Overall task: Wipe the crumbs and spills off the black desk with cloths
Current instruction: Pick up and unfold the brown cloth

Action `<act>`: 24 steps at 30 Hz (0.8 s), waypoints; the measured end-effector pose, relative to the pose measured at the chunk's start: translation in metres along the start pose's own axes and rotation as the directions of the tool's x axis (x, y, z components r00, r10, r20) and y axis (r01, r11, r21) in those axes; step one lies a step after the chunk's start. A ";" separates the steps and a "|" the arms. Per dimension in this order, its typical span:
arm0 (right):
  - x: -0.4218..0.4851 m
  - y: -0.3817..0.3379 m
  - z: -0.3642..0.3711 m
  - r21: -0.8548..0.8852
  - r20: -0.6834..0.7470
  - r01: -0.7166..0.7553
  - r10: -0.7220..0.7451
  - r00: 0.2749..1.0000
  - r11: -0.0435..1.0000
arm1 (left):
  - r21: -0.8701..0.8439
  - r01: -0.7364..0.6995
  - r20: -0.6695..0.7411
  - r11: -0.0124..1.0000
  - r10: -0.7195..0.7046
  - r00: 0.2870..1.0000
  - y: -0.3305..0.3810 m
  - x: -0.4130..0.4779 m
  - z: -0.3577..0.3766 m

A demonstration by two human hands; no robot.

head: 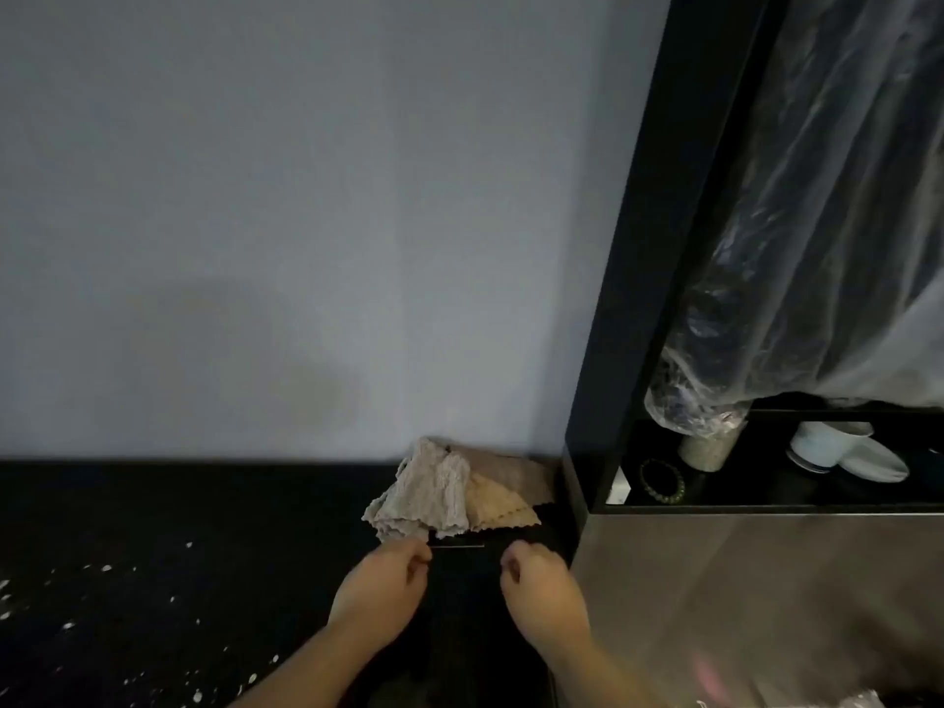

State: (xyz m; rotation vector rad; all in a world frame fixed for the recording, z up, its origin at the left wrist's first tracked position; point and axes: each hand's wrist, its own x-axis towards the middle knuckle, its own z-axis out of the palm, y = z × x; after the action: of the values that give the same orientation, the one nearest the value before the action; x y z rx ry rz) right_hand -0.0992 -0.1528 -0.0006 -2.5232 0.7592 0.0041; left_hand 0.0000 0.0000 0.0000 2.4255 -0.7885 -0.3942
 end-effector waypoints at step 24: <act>0.111 0.017 0.007 0.158 -0.195 -0.003 0.034 0.980 0.987 | 0.249 -0.074 0.022 0.966 0.070 0.997 -0.029 0.113 0.018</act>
State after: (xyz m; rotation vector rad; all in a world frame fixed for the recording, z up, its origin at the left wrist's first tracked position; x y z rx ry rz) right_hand -0.0134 -0.2186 -0.0301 -2.3898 0.8261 -0.2932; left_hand 0.0940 -0.0567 -0.0433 2.6180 -0.9808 -0.2980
